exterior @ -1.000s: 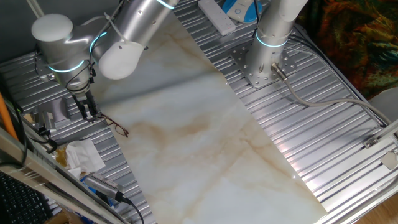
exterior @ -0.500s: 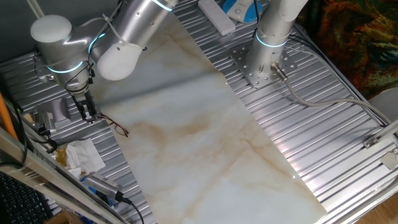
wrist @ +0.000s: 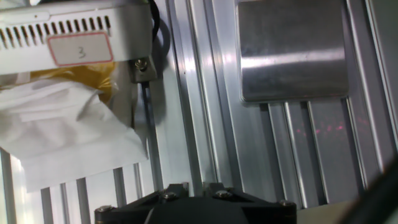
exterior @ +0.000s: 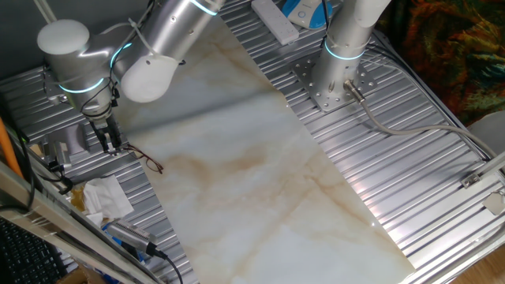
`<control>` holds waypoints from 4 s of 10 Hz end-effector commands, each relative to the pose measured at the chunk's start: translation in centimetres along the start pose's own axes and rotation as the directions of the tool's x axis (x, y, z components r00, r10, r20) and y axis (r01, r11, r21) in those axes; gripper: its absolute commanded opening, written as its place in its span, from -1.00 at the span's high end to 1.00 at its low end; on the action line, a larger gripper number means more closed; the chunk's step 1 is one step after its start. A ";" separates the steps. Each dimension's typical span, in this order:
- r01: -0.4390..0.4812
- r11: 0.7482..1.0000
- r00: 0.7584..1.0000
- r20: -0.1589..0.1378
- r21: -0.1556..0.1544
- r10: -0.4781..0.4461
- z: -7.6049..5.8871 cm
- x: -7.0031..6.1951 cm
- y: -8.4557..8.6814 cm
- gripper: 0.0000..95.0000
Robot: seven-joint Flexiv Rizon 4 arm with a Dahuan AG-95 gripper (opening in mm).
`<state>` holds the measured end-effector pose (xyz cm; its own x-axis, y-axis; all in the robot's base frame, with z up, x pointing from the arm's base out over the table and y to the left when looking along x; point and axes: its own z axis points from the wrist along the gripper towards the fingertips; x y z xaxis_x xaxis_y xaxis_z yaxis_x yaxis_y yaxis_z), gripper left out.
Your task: Unfold the leg of the glasses (with one hand)
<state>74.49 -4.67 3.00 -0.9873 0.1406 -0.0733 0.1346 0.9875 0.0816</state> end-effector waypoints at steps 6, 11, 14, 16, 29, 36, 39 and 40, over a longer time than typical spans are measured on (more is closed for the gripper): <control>0.002 1.000 1.000 -0.002 -0.001 -0.002 -0.1 0.1 -0.1 0.60; -0.033 0.999 0.999 -0.006 -0.007 0.033 0.0 0.4 -0.4 0.60; -0.040 0.999 0.999 -0.006 -0.019 0.040 0.0 0.8 -0.5 0.60; -0.043 0.999 0.999 -0.007 -0.018 0.043 -0.2 0.9 -0.4 0.60; -0.079 0.997 0.997 -0.009 -0.027 0.078 0.3 1.9 -0.1 0.60; -0.083 0.996 0.996 -0.036 -0.023 0.082 0.3 2.1 0.0 1.00; -0.083 0.996 0.996 -0.036 -0.023 0.082 0.3 2.1 0.0 1.00; -0.083 0.996 0.996 -0.036 -0.023 0.082 0.3 2.1 0.0 1.00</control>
<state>72.42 -4.38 2.58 -0.9753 0.2187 -0.0314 0.2141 0.9706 0.1097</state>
